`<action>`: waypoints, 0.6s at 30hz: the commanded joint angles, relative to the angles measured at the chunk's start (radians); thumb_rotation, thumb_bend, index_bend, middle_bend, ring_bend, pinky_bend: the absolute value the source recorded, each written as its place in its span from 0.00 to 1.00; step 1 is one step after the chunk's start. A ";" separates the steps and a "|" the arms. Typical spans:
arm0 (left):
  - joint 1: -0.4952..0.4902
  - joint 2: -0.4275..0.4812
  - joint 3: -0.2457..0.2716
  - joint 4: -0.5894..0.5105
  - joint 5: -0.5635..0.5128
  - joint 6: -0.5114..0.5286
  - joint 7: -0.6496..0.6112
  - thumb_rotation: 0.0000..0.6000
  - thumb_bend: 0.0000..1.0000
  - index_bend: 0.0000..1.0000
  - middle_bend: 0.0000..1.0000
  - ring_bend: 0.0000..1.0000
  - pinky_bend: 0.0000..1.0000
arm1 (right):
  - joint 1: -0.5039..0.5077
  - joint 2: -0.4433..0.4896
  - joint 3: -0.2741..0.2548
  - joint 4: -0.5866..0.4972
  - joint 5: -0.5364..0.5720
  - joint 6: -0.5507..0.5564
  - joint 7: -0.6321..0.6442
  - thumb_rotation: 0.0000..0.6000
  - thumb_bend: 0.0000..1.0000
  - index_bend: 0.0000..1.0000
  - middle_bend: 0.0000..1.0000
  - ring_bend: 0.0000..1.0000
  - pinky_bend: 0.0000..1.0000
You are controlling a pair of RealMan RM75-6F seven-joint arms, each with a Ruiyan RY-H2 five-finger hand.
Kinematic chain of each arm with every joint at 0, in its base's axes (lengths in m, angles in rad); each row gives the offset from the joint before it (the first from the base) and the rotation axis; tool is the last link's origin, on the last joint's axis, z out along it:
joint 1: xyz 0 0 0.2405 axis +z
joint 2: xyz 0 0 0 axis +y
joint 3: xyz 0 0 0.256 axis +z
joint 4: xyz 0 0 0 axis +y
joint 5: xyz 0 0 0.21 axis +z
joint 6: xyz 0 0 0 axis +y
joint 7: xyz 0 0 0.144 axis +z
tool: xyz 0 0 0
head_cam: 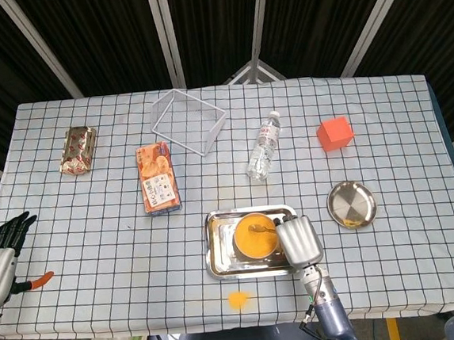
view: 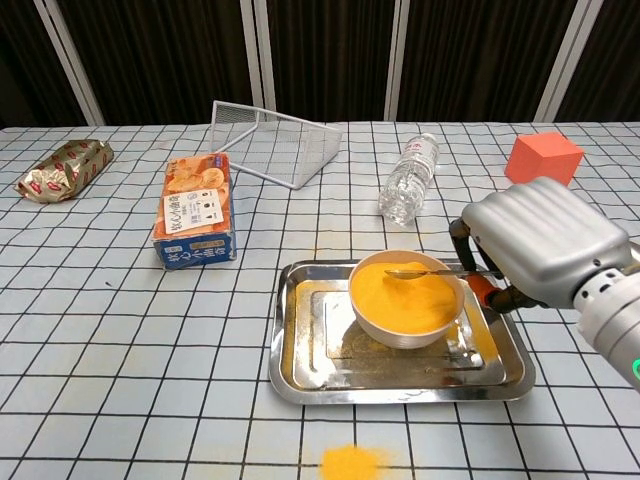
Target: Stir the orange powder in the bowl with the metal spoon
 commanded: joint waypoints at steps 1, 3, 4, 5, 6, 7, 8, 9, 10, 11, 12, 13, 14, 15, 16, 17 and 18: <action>0.000 0.000 0.000 0.000 0.000 0.000 0.001 1.00 0.01 0.00 0.00 0.00 0.00 | 0.000 0.003 -0.002 0.001 -0.008 -0.003 0.006 1.00 0.78 0.92 0.77 0.74 0.82; 0.000 0.000 0.000 0.000 -0.001 0.000 0.002 1.00 0.01 0.00 0.00 0.00 0.00 | -0.001 0.004 -0.002 -0.001 -0.012 -0.005 0.012 1.00 0.79 0.93 0.77 0.74 0.82; 0.000 0.000 0.000 -0.001 -0.001 0.000 0.002 1.00 0.01 0.00 0.00 0.00 0.00 | -0.002 0.006 -0.001 -0.002 -0.013 -0.006 0.014 1.00 0.79 0.94 0.77 0.74 0.82; 0.000 -0.001 0.000 0.000 -0.002 -0.001 0.002 1.00 0.01 0.00 0.00 0.00 0.00 | -0.002 0.008 -0.001 -0.004 -0.015 -0.007 0.015 1.00 0.79 0.94 0.78 0.74 0.82; 0.000 -0.001 0.000 -0.001 -0.002 -0.001 0.002 1.00 0.01 0.00 0.00 0.00 0.00 | -0.003 0.010 -0.002 -0.006 -0.017 -0.008 0.016 1.00 0.80 0.94 0.78 0.75 0.82; 0.000 -0.001 0.000 -0.001 -0.003 -0.001 0.002 1.00 0.01 0.00 0.00 0.00 0.00 | -0.003 0.012 -0.003 -0.009 -0.019 -0.009 0.017 1.00 0.80 0.94 0.78 0.75 0.82; 0.000 0.000 0.000 -0.001 -0.003 -0.001 0.002 1.00 0.01 0.00 0.00 0.00 0.00 | -0.004 0.015 -0.004 -0.012 -0.021 -0.011 0.018 1.00 0.80 0.95 0.78 0.75 0.82; 0.000 0.000 0.000 -0.001 -0.003 -0.002 0.002 1.00 0.01 0.00 0.00 0.00 0.00 | -0.004 0.017 -0.005 -0.016 -0.022 -0.013 0.020 1.00 0.81 0.95 0.78 0.75 0.82; 0.000 0.000 -0.001 -0.001 -0.004 -0.003 0.003 1.00 0.01 0.00 0.00 0.00 0.00 | -0.005 0.019 -0.006 -0.023 -0.024 -0.016 0.022 1.00 0.81 0.95 0.78 0.75 0.82; 0.000 0.000 -0.001 -0.002 -0.004 -0.003 0.003 1.00 0.01 0.00 0.00 0.00 0.00 | -0.005 0.020 -0.006 -0.027 -0.024 -0.018 0.020 1.00 0.81 0.95 0.78 0.75 0.82; 0.000 0.000 -0.001 -0.002 -0.004 -0.002 0.004 1.00 0.01 0.00 0.00 0.00 0.00 | -0.004 0.021 -0.007 -0.030 -0.023 -0.021 0.017 1.00 0.81 0.95 0.79 0.75 0.82; 0.000 0.000 -0.001 -0.002 -0.004 -0.002 0.004 1.00 0.01 0.00 0.00 0.00 0.00 | -0.003 0.022 -0.007 -0.034 -0.021 -0.025 0.013 1.00 0.82 0.95 0.79 0.75 0.82; 0.000 0.000 -0.001 -0.003 -0.004 -0.001 0.004 1.00 0.01 0.00 0.00 0.00 0.00 | -0.003 0.023 -0.007 -0.037 -0.018 -0.028 0.008 1.00 0.82 0.96 0.79 0.75 0.82; 0.001 0.000 -0.001 -0.003 -0.004 0.000 0.004 1.00 0.01 0.00 0.00 0.00 0.00 | -0.001 0.023 -0.008 -0.041 -0.015 -0.034 -0.001 1.00 0.82 0.96 0.79 0.75 0.82; 0.001 -0.001 -0.002 -0.002 -0.005 0.000 0.004 1.00 0.01 0.00 0.00 0.00 0.00 | 0.001 0.023 -0.007 -0.044 -0.011 -0.038 -0.010 1.00 0.82 0.96 0.79 0.75 0.82; 0.001 -0.001 -0.002 -0.002 -0.005 0.000 0.004 1.00 0.01 0.00 0.00 0.00 0.00 | 0.003 0.023 -0.007 -0.046 -0.009 -0.042 -0.019 1.00 0.82 0.96 0.79 0.75 0.82; 0.001 -0.001 -0.002 -0.002 -0.005 0.000 0.005 1.00 0.01 0.00 0.00 0.00 0.00 | 0.006 0.023 -0.009 -0.047 -0.008 -0.047 -0.030 1.00 0.82 0.96 0.79 0.75 0.82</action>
